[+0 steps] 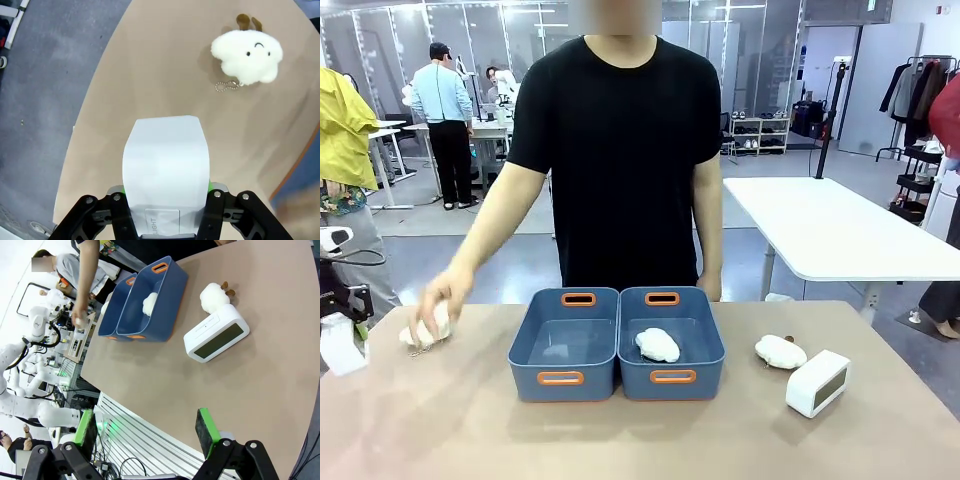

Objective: Sort the digital clocks into the basket.
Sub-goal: Pick up the Digital clock from the table and place it into the empty Plastic storage basket.

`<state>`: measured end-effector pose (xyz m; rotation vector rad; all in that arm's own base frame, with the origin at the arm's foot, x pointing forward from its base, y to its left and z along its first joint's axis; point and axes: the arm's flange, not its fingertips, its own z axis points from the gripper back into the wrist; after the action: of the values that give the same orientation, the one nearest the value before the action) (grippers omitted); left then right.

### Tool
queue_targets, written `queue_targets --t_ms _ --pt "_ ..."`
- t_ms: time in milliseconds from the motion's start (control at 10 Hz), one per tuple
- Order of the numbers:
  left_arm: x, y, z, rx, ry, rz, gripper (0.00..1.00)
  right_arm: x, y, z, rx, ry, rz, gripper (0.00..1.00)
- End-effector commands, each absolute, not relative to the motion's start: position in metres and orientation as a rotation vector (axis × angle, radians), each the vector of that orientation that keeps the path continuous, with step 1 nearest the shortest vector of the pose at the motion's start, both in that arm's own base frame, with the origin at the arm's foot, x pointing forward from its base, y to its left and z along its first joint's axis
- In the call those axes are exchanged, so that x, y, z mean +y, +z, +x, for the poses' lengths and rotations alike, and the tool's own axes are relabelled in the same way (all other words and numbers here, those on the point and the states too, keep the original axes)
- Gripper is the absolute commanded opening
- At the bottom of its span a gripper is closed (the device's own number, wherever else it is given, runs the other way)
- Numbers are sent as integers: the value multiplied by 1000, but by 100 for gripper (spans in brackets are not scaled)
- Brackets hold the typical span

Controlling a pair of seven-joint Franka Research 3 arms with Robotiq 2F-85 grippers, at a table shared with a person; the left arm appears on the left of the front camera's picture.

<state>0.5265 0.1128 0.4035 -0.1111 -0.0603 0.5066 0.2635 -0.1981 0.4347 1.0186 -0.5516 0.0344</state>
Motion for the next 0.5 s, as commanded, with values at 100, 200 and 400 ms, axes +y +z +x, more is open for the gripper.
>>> queue_targets --t_ms 100,200,400 --pt "111 409 535 -78 526 -110 0 -197 435 263 -556 42 1025 100" --pt "111 409 535 -78 526 -110 0 -197 435 263 -556 42 1025 100" --pt "111 409 535 -78 526 -110 0 -197 435 263 -556 42 1025 100"
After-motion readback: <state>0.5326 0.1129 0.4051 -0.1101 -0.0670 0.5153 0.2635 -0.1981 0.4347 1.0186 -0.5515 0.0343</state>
